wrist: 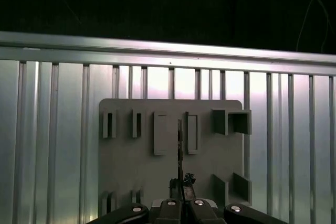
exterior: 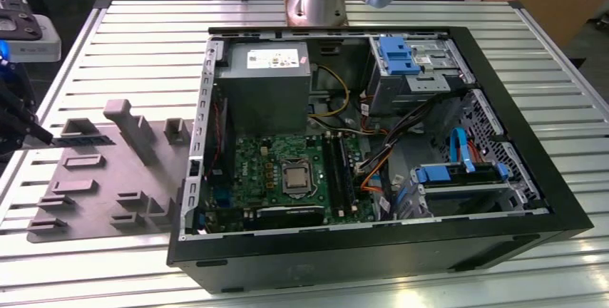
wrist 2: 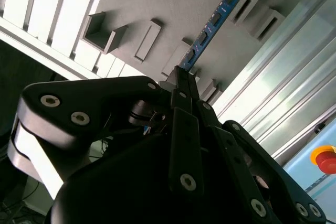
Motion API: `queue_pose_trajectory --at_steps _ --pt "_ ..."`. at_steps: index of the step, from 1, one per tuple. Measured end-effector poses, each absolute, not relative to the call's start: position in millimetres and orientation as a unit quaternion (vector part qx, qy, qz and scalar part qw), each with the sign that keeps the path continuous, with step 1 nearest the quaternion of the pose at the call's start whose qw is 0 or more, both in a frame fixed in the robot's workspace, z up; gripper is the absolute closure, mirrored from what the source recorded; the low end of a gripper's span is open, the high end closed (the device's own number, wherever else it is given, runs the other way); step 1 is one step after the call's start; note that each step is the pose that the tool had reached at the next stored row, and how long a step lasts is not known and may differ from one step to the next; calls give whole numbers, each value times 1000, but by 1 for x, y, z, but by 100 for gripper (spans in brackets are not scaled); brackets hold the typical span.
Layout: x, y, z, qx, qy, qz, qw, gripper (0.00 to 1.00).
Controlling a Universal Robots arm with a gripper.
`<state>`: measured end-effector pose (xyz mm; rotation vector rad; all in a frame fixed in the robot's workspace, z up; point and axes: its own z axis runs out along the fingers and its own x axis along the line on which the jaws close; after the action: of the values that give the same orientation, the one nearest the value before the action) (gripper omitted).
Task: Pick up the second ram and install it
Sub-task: 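Pick up the second ram and move it above second insertion slot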
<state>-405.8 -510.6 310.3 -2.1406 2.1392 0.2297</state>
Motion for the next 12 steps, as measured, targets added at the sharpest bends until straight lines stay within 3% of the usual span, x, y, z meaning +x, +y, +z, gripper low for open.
queue_pose_trajectory --at_steps 12 --pt "-406 -511 315 -704 703 79 57 88"
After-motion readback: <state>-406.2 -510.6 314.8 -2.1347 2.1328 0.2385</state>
